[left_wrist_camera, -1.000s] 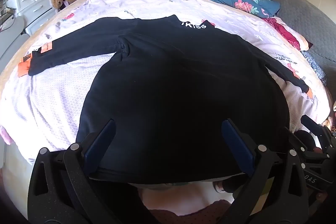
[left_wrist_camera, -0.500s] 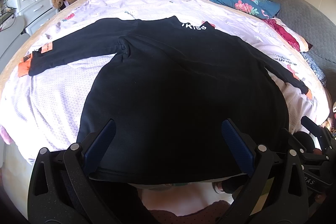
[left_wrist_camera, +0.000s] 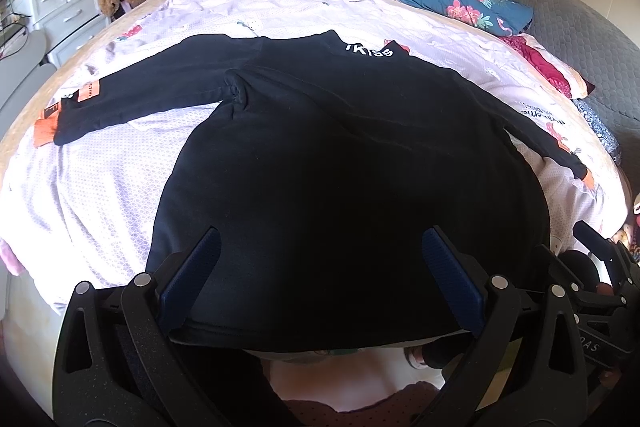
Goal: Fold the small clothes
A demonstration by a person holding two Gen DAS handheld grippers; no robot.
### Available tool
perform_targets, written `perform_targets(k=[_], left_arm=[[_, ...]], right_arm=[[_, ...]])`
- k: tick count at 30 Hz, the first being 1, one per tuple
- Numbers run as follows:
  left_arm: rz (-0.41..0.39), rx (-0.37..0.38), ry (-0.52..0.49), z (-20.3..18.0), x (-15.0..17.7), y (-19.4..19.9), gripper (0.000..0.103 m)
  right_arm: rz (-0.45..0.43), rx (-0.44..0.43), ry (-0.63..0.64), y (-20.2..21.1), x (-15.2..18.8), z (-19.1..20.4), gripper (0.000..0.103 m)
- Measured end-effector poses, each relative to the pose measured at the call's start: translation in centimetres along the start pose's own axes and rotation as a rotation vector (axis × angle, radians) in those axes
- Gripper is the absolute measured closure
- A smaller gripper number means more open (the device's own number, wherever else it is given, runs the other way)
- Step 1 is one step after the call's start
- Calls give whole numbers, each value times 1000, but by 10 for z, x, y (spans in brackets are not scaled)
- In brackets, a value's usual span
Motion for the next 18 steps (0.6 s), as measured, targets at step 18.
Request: perform_targets(k=[18], left_arm=[[6,2,-2,-1,0,-3,8]], right_arm=[[1,0,-1,-1,-1,-1,4]])
Point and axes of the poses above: each gripper's, at about its wrist camera, not at the fingertips, and y roughly against the way its jaws point, z to its left, x to its underside, the point moved 6 cm from there along -y, roughly the way its jaws point, and after that the axes turned 11 degrees about z, right-handed, at the moved point
